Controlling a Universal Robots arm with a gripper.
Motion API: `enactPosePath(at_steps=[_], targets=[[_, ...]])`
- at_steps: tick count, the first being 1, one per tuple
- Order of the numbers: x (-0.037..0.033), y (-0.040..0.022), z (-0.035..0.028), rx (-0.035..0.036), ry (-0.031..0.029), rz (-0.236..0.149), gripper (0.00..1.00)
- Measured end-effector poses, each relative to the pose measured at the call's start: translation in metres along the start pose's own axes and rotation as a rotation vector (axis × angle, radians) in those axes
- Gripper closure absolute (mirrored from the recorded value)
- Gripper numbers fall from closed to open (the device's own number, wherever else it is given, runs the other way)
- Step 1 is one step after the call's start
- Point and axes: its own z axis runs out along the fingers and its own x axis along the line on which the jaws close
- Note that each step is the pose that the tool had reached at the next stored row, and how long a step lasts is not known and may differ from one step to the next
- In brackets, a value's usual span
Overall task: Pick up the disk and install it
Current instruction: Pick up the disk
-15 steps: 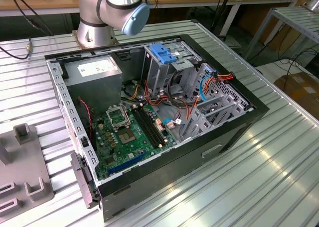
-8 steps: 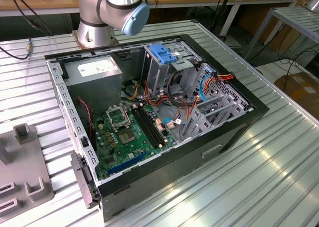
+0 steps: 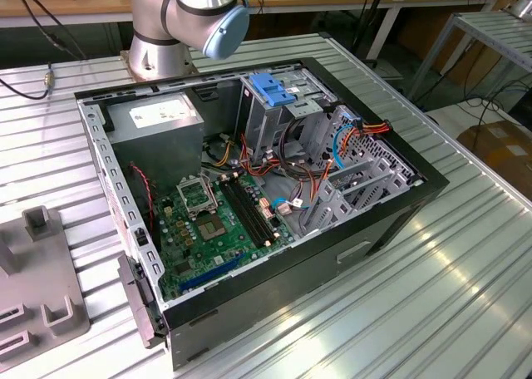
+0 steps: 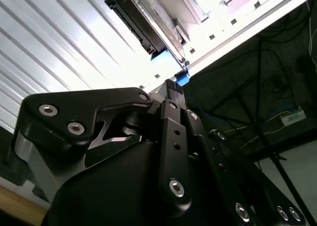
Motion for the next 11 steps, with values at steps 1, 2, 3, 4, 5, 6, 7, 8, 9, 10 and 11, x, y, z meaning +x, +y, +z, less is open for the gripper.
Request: enactPosePath(at_steps=[1, 2, 3, 4, 5, 6, 7, 8, 9, 10, 11], targets=[[0.0000, 0.0000, 0.0002, 0.0002, 0.0009, -0.021, 0.90], [0.0000, 0.0000, 0.0004, 0.0004, 0.0021, -0.051, 0.90], [0.0000, -0.0001, 0.0006, 0.0006, 0.0034, -0.079, 0.90], [0.0000, 0.0000, 0.0008, 0.0007, 0.0042, -0.101, 0.90], [0.0000, 0.0000, 0.0009, 0.0009, 0.0049, -0.117, 0.90], [0.0000, 0.0000, 0.0011, 0.0011, 0.0057, -0.137, 0.90], [0.0000, -0.0001, 0.0011, 0.0012, 0.0066, -0.156, 0.90], [0.0000, -0.0001, 0.0013, 0.0014, 0.0073, -0.175, 0.90], [0.0000, -0.0001, 0.0014, 0.0015, 0.0080, -0.193, 0.90], [0.0000, 0.0000, 0.0015, 0.0016, 0.0087, -0.210, 0.90], [0.0000, 0.0000, 0.0016, 0.0018, 0.0096, -0.230, 0.90]])
